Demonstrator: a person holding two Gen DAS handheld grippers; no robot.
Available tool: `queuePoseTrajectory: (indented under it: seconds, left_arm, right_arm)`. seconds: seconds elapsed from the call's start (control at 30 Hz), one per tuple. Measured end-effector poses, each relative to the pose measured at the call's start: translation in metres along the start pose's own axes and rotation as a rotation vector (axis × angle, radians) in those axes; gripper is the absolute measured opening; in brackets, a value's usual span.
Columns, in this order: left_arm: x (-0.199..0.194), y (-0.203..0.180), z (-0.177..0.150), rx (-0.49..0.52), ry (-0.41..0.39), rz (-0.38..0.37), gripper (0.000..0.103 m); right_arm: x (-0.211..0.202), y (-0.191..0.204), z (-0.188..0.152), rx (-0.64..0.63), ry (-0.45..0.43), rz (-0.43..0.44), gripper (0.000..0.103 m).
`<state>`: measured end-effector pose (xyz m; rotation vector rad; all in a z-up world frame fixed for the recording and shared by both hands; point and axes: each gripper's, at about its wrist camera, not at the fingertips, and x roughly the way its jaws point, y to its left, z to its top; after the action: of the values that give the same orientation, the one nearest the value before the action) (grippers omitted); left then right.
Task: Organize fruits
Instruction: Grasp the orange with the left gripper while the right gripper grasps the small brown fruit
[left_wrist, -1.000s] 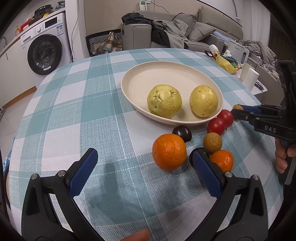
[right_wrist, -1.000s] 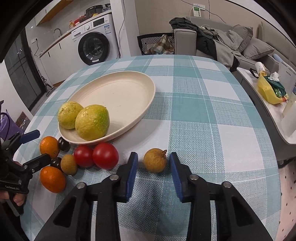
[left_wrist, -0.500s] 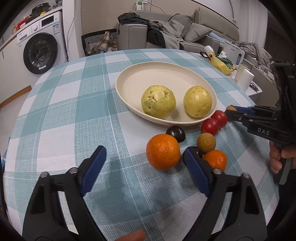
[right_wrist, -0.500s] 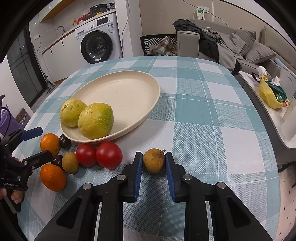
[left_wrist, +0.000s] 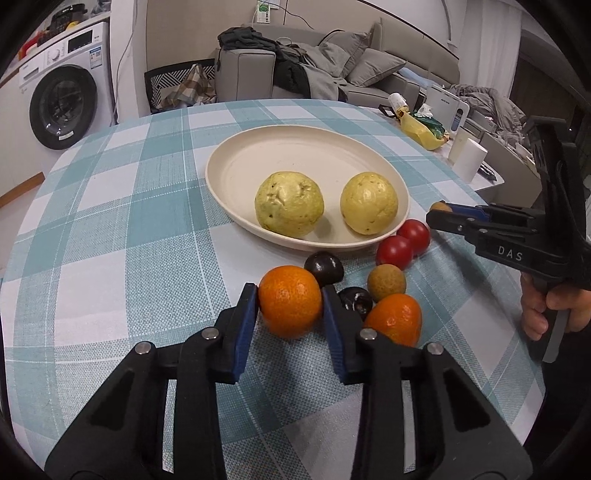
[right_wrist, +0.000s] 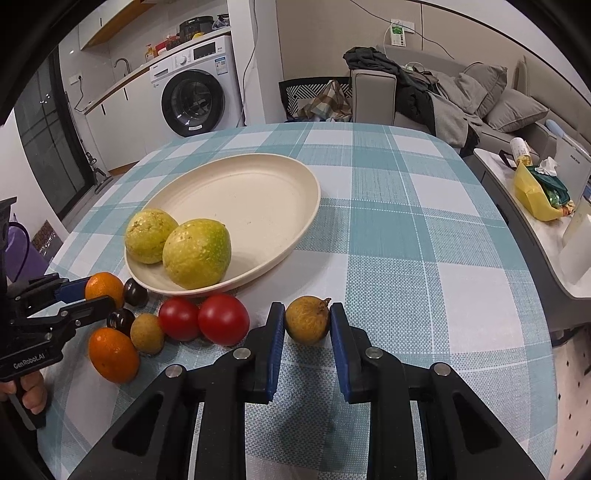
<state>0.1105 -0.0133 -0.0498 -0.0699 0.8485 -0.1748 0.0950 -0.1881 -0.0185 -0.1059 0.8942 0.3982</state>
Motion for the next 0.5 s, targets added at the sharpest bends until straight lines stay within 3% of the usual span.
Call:
queuePoseTrajectory:
  seconds: [0.5]
  left_arm:
    - [-0.013, 0.002, 0.004, -0.024, -0.069, 0.004, 0.032]
  right_arm:
    - [-0.013, 0.011, 0.004, -0.011, -0.084, 0.025, 0.025]
